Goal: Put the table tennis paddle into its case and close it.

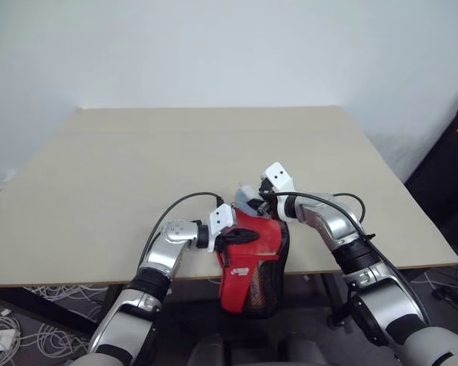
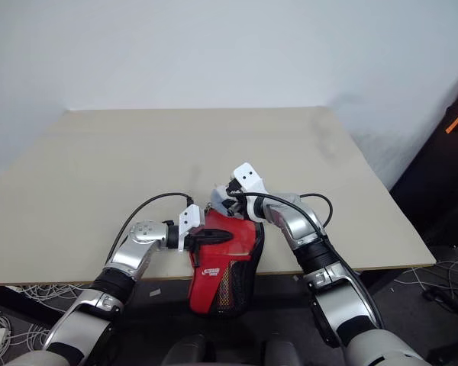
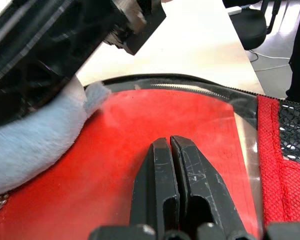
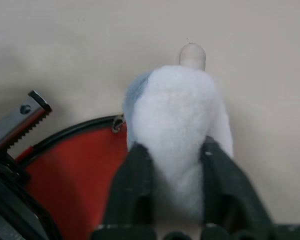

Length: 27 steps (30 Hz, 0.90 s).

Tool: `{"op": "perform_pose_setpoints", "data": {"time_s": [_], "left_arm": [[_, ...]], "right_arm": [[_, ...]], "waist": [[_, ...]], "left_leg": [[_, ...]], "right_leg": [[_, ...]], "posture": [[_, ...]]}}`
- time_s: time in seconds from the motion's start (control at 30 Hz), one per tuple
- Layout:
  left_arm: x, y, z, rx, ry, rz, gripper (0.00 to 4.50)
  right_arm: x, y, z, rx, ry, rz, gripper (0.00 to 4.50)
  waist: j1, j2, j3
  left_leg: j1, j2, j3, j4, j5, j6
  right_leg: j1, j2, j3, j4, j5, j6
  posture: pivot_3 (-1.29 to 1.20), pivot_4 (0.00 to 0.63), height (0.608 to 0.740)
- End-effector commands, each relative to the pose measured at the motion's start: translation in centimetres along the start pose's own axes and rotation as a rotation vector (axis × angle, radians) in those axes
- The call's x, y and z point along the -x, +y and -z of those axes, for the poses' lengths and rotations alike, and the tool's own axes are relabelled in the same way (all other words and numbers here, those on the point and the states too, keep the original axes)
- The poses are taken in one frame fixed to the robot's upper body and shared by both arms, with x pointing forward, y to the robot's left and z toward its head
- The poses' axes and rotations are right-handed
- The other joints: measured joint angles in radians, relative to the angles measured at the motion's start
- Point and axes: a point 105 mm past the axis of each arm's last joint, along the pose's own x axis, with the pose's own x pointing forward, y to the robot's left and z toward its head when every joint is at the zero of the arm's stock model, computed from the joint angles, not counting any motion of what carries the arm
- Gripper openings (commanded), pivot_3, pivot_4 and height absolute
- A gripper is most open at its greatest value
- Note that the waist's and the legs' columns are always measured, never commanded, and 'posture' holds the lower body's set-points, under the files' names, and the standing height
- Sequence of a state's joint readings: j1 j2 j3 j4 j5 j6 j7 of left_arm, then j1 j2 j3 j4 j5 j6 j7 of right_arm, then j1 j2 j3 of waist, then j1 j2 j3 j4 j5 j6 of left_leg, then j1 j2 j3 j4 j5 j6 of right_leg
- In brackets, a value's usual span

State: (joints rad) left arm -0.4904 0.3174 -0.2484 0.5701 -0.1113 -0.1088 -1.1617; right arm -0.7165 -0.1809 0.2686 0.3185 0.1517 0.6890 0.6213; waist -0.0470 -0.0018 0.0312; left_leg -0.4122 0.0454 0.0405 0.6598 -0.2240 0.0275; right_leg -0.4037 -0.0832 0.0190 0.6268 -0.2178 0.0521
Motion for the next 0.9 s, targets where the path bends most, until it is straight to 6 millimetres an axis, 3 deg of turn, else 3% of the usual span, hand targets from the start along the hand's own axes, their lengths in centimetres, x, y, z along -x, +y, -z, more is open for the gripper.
{"op": "perform_pose_setpoints", "data": {"time_s": [0.03,0.4,0.9], "left_arm": [[0.5,-0.7,2.8,0.086,0.074,-0.004,0.0],[0.8,-0.8,3.6,0.11,0.1,0.004,0.0],[0.7,-1.0,3.6,0.128,0.117,0.039,0.0]], "right_arm": [[0.1,-0.1,-1.6,0.037,-0.036,0.002,0.21],[-0.3,-1.5,-2.4,0.056,-0.04,0.071,0.21],[0.2,-5.8,-0.5,0.209,0.079,0.302,0.21]], "waist": [[0.0,0.001,-0.001],[-0.006,0.005,-0.004],[-0.006,0.006,-0.004]], "left_leg": [[0.0,0.0,0.0,0.0,0.0,0.0],[0.001,0.0,0.0,0.0,0.0,0.0],[0.001,0.0,0.0,0.0,0.0,0.0]], "right_leg": [[0.0,0.0,0.0,0.0,0.0,0.0],[0.001,0.0,0.0,0.0,-0.001,0.001],[0.002,0.0,0.0,0.0,-0.001,0.002]], "posture": [[0.0,0.0,0.74],[0.0,0.0,0.74],[0.0,0.0,0.74]]}}
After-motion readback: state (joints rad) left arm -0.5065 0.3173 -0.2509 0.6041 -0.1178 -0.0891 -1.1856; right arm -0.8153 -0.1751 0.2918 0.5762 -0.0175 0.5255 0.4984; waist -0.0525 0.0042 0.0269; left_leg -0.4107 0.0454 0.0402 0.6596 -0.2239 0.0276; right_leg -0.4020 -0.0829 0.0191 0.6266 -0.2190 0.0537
